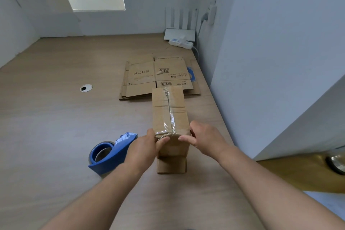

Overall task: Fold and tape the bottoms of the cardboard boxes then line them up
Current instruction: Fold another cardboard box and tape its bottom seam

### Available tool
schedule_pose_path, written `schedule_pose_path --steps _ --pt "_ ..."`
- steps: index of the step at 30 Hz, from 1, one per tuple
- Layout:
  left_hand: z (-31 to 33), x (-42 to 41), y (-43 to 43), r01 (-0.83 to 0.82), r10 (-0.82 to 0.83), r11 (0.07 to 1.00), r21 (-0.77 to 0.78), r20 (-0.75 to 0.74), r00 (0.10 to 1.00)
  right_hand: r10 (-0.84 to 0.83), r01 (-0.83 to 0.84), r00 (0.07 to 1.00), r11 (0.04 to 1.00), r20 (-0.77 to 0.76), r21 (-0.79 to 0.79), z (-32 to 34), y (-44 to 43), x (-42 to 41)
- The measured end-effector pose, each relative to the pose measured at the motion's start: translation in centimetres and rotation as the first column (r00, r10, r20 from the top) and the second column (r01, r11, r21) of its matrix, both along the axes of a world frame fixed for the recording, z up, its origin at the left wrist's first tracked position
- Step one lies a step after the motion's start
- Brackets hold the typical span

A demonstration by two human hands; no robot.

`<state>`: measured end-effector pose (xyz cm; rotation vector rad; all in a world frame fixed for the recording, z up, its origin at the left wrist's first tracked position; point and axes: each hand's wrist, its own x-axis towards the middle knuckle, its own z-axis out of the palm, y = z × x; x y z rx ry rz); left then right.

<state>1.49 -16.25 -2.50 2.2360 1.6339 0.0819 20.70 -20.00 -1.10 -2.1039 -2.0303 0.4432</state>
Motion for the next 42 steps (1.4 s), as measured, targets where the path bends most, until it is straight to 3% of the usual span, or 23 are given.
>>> schedule_pose_path --steps 4,7,9,12,14,18,24,28,32,36,40,42 --pt "-0.4 -2.1 0.5 0.164 -0.096 0.965 -0.202 0.311 0.945 0.084 -0.069 0.985 0.992 -0.149 0.105 -1.3 -1.1 1.0" --pt "-0.7 -2.6 0.4 0.239 0.029 0.903 -0.357 0.606 0.795 0.065 -0.032 0.95 0.993 -0.306 0.112 -2.1 -1.6 1.2" --pt "-0.7 -2.9 0.5 0.26 0.092 0.876 -0.405 0.67 0.736 0.052 -0.023 0.931 0.996 -0.36 0.083 -1.9 -1.7 1.3" --pt "-0.1 -3.5 0.7 0.252 0.097 0.875 -0.415 0.658 0.746 -0.016 -0.013 0.86 0.998 -0.509 -0.054 -0.7 -1.6 1.8" --pt "0.1 -3.6 0.8 0.257 0.082 0.874 -0.411 0.648 0.757 -0.035 -0.018 0.848 0.995 -0.528 -0.095 -0.1 -1.4 2.1" --pt "-0.9 -3.4 0.9 0.2 -0.01 0.926 -0.319 0.512 0.859 -0.032 0.007 0.905 0.998 -0.425 -0.059 -0.2 -1.0 2.0" --pt "-2.3 -2.1 0.5 -0.032 0.109 0.985 -0.172 0.461 0.881 0.007 0.011 0.979 0.996 -0.202 0.085 -1.1 -0.8 0.9" --pt "-2.0 -1.3 -0.2 -0.07 0.08 0.997 -0.04 0.375 0.923 -0.018 0.032 0.992 0.993 -0.127 0.112 -2.0 -1.1 0.0" --pt "-1.6 -1.4 -0.9 -0.046 0.073 0.996 -0.077 0.395 0.916 -0.138 0.149 0.967 0.988 -0.213 0.034 -1.9 -1.5 -0.5" --pt "-1.5 -1.9 -1.0 0.011 0.082 0.975 -0.223 0.403 0.912 -0.368 0.363 0.853 0.928 -0.371 -0.085 -1.5 -0.9 -1.5" --pt "-1.0 -2.3 -0.2 0.045 0.081 0.962 -0.269 0.438 0.896 -0.381 0.354 0.758 0.922 -0.53 -0.156 -1.5 0.2 -2.1" --pt "-0.7 -2.4 0.4 0.054 0.095 0.959 -0.279 0.495 0.863 -0.344 0.318 0.761 0.937 -0.55 -0.146 -1.2 0.3 -1.9"
